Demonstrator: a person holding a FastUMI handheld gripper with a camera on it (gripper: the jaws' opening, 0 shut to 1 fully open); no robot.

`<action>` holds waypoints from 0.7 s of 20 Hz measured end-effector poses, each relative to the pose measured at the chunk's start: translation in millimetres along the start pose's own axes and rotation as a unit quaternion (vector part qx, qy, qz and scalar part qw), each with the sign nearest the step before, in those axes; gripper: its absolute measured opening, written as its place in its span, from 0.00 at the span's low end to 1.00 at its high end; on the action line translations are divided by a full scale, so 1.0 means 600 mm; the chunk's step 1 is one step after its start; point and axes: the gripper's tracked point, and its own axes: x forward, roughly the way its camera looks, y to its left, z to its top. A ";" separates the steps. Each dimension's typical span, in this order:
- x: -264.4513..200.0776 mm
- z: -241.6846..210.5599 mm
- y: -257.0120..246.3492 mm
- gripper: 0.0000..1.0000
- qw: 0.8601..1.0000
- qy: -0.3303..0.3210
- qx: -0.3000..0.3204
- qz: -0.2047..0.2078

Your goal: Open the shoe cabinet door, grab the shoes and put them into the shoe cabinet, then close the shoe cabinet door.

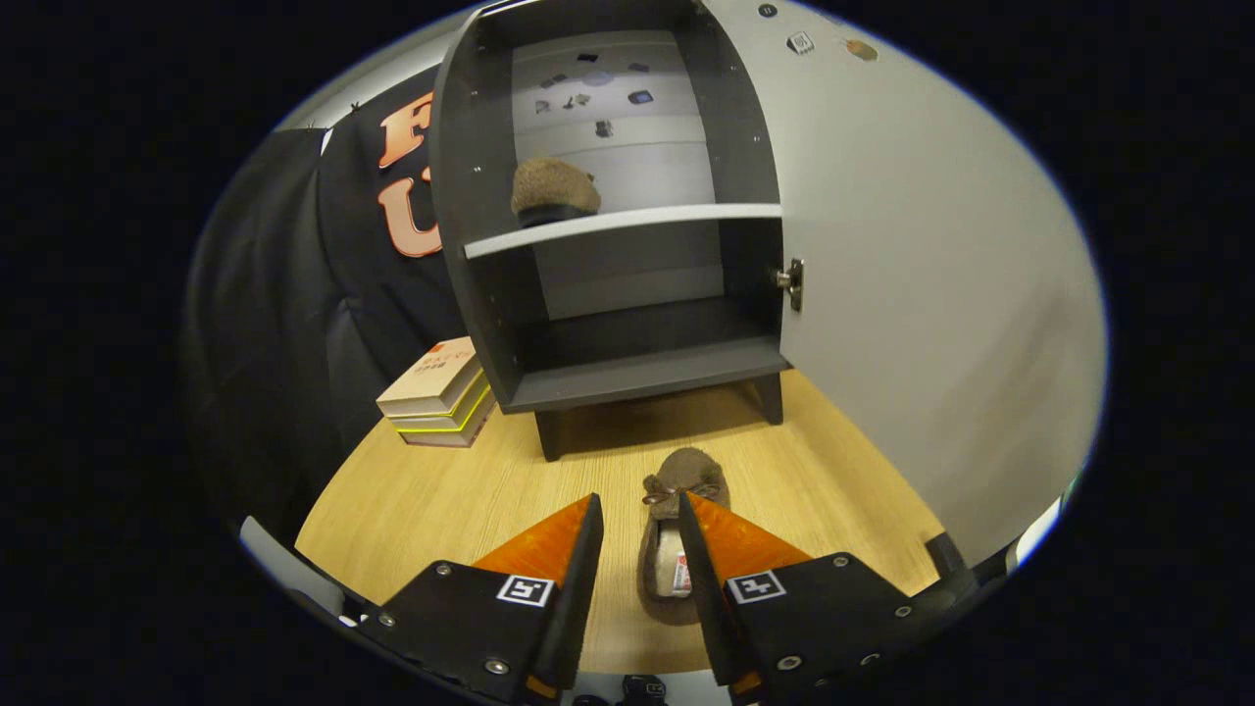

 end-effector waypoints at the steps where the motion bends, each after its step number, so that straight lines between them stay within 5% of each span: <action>1: 0.020 -0.016 -0.005 0.50 1.000 0.009 -0.002 0.001; 14: 0.188 -0.114 0.000 0.45 0.997 0.072 -0.019 0.017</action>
